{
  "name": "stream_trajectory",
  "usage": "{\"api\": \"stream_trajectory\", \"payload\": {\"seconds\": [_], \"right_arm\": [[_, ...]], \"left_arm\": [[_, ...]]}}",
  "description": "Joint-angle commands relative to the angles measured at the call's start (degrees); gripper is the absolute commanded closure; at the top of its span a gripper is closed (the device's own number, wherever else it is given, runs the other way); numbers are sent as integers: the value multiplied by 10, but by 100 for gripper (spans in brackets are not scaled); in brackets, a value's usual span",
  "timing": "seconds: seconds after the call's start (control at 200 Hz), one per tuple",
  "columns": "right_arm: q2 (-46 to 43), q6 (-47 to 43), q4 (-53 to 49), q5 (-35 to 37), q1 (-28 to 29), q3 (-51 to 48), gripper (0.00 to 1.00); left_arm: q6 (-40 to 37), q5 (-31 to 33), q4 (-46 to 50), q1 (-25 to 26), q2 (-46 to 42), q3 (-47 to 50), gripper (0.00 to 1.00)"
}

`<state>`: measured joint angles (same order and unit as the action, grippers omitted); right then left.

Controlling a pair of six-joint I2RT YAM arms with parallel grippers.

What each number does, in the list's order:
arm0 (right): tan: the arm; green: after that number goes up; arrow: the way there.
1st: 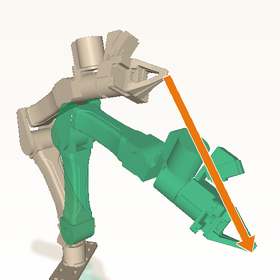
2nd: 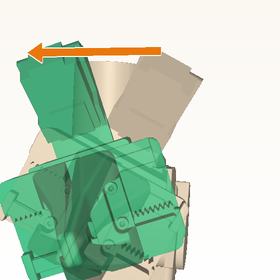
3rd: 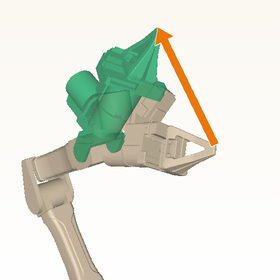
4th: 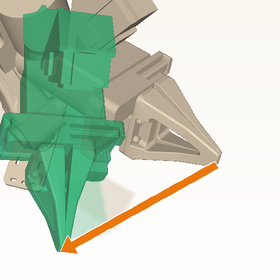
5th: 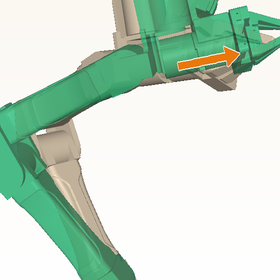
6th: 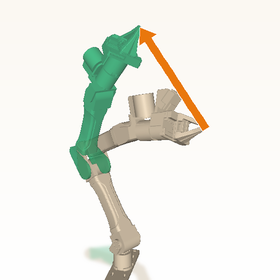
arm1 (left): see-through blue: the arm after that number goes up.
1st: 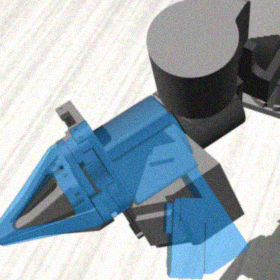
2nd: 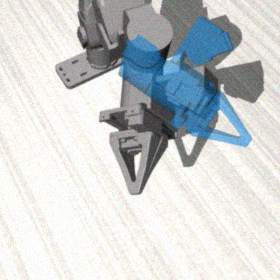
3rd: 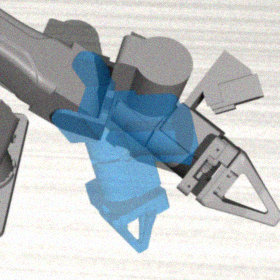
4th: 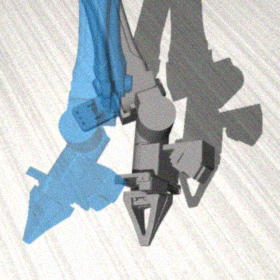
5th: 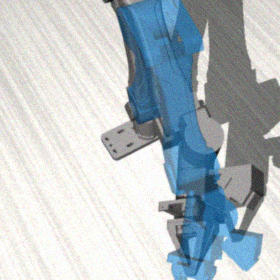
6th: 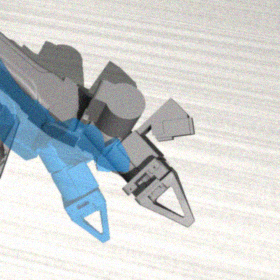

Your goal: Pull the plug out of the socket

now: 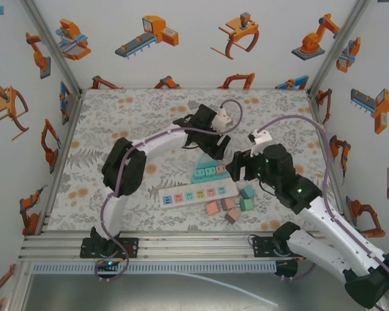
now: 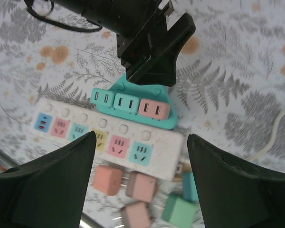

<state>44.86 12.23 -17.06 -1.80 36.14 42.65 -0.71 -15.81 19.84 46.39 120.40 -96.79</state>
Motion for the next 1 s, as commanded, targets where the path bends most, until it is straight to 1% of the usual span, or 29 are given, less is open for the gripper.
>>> {"api": "stream_trajectory", "payload": {"seconds": [0.0, 0.095, 0.17, 0.215, 0.31, 0.356, 0.426, 0.561, 0.671, 0.841, 0.991], "right_arm": [[-5, -214, 63, -61, 2, -12, 30], [23, -345, 66, -90, 2, -6, 31], [60, -463, 28, -142, 2, 13, 31], [83, -516, 8, -168, 2, 27, 31], [133, -621, -9, -200, -3, 41, 30], [160, -674, -28, -224, -10, 50, 30], [205, -728, -45, -250, -25, 66, 30], [284, -776, -64, -303, -65, 105, 31], [335, -804, -77, -321, -75, 127, 32], [394, -805, -83, -357, -89, 153, 35], [429, -806, -83, -359, -90, 153, 38]], "left_arm": [[81, 28, -82, -17, -94, 41, 32], [153, 28, -110, -50, -140, 94, 32], [212, 9, -134, -81, -171, 145, 31], [237, -4, -147, -101, -187, 172, 31], [250, -11, -156, -125, -213, 222, 31], [248, -8, -151, -130, -220, 236, 30], [239, -6, -140, -133, -223, 249, 30], [229, -11, -133, -133, -220, 267, 30], [229, -27, -140, -133, -210, 276, 30], [228, -50, -146, -129, -186, 274, 30], [233, -64, -153, -114, -162, 268, 30]]}}
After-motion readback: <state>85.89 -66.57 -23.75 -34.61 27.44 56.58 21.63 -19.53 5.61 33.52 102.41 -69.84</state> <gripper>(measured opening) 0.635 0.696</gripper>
